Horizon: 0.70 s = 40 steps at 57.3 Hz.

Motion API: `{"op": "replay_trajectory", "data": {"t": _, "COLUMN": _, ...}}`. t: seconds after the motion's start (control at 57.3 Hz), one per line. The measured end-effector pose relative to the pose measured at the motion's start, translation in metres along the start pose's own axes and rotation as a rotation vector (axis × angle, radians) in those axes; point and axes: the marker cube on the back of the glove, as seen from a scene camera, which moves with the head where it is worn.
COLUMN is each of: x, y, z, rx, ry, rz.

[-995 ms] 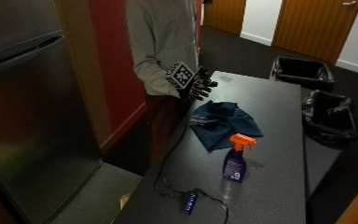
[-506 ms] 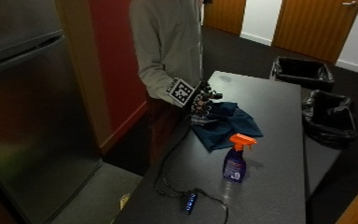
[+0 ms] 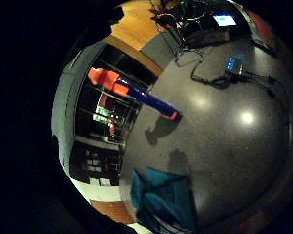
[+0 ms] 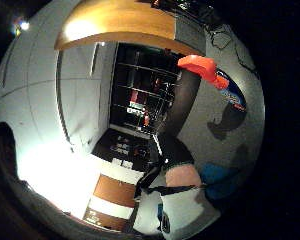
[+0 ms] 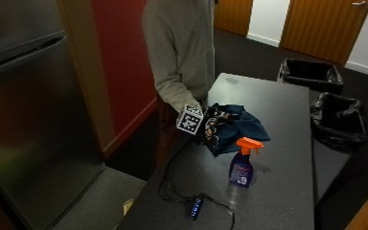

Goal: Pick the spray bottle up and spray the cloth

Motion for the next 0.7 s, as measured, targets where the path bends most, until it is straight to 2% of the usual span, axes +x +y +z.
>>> {"op": "replay_trajectory", "data": {"t": 0.419, "x": 0.02, "y": -0.052, "z": 0.051, "rx": 0.06, "ry": -0.057, "rz": 0.125}}
{"op": "replay_trajectory", "data": {"t": 0.698, "x": 0.032, "y": -0.068, "z": 0.08, "rx": 0.055, "ry": -0.116, "rz": 0.196}}
